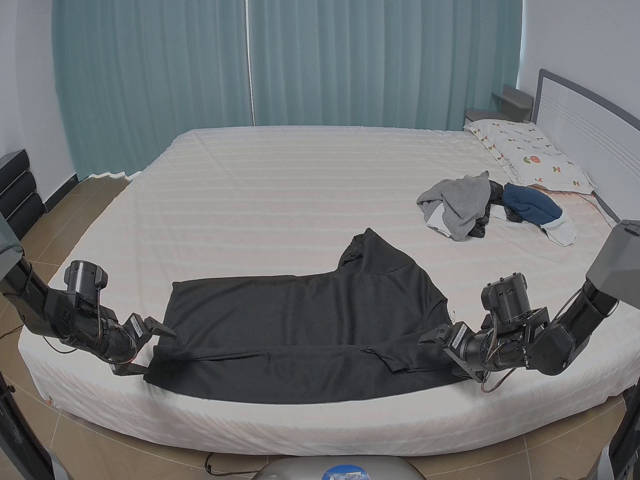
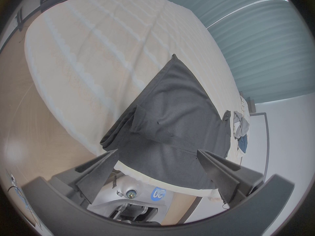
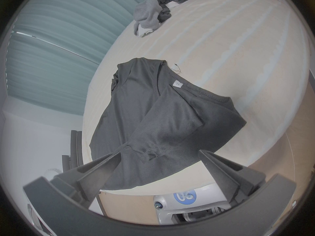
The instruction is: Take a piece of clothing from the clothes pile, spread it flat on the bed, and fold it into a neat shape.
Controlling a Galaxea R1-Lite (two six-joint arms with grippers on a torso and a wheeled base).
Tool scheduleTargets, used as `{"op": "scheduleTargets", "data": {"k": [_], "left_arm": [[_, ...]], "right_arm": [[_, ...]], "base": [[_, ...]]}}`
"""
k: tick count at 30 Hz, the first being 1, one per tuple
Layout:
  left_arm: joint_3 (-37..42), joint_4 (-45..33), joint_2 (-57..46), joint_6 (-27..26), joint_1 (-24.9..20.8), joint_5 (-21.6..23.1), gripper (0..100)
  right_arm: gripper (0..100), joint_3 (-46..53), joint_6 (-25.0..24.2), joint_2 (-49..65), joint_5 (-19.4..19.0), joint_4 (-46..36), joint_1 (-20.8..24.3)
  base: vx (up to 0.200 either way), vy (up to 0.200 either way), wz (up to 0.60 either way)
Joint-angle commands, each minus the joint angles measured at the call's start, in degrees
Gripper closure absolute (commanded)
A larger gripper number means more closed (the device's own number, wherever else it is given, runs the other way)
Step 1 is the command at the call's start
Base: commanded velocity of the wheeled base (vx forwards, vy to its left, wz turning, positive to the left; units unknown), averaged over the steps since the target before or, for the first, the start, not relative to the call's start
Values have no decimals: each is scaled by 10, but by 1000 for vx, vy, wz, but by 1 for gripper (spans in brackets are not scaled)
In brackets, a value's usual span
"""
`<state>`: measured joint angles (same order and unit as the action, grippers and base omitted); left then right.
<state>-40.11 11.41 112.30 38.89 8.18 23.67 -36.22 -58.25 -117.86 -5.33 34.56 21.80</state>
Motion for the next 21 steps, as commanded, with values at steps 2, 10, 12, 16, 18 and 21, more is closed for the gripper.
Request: {"op": "scheduleTargets", "data": {"k": [2, 10, 12, 16, 18, 21], "left_arm": [[18, 3, 11, 4, 3, 13, 0], [25, 23, 17, 14, 3, 16, 0], [25, 23, 17, 14, 3, 16, 0], [25, 23, 17, 14, 3, 16, 0], [25, 23, 18, 14, 3, 16, 0], [25, 23, 18, 14, 3, 16, 0]], "right_arm": [[0, -13, -26, -38, 1, 4, 7], [0, -54, -74, -65, 1, 5, 10], [0, -57, -75, -66, 2, 5, 10], [0, -64, -75, -68, 4, 4, 16], [0, -68, -75, -74, 13, 4, 19], [0, -78, -74, -85, 34, 4, 25]], "base": [[0, 0, 0], [0, 0, 0], [0, 0, 0], [0, 0, 0], [0, 0, 0], [0, 0, 0]]}}
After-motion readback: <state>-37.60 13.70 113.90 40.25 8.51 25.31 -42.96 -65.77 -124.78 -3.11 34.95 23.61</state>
